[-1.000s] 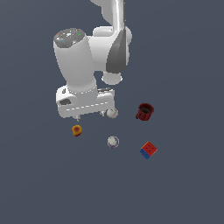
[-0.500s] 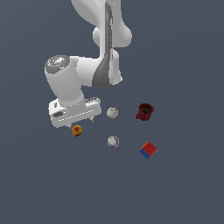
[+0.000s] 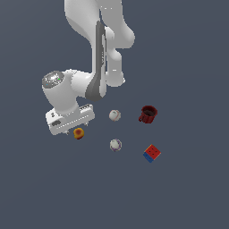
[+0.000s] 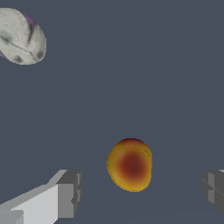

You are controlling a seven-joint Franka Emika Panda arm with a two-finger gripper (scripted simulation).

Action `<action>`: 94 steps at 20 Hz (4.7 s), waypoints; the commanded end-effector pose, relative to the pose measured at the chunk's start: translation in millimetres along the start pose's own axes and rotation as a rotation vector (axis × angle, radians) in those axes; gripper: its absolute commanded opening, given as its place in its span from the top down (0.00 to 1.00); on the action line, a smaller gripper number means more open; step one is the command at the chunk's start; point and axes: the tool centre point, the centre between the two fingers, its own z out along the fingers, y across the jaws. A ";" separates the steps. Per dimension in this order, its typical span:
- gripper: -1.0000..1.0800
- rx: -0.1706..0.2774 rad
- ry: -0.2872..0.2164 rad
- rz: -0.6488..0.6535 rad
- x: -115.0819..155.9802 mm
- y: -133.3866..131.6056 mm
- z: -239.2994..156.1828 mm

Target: Pick up a designated object from a clutter of objects.

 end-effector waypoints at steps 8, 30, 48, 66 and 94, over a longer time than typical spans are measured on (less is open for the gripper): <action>0.04 -0.001 -0.007 -0.059 -19.5 11.0 23.5; 0.04 -0.001 -0.008 -0.063 -21.4 11.5 75.0; 1.00 0.001 -0.007 -0.066 -16.7 2.3 63.5; 1.00 -0.001 -0.008 -0.065 16.4 -78.8 -61.0; 1.00 -0.002 -0.008 -0.063 90.3 -233.6 -308.9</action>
